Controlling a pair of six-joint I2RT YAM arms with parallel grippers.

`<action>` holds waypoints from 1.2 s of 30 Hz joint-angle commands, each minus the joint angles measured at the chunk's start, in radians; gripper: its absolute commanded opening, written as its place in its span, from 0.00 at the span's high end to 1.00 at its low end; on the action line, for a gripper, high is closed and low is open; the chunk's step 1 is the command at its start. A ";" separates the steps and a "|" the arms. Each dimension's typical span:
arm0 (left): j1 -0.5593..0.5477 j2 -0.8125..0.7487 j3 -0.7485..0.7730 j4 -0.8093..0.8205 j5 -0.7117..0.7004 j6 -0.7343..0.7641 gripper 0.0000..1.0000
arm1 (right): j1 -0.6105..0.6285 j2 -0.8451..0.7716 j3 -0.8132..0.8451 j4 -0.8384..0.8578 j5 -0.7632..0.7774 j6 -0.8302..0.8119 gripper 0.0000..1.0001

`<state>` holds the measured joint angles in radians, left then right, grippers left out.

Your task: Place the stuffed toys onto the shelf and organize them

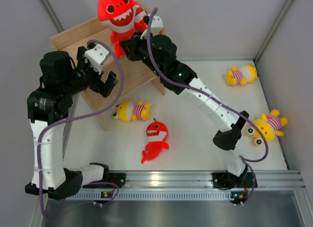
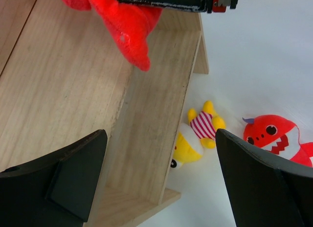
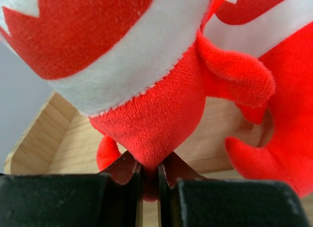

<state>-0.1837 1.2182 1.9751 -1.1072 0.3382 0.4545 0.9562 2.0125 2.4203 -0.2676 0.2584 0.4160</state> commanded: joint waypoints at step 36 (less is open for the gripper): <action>-0.002 -0.095 -0.067 0.147 0.107 -0.005 0.01 | 0.023 -0.067 -0.012 -0.015 -0.038 0.006 0.42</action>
<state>-0.1844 1.1389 1.9087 -1.0138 0.4301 0.4355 0.9619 2.0171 2.4145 -0.3370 0.2131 0.4335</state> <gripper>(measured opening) 0.987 0.575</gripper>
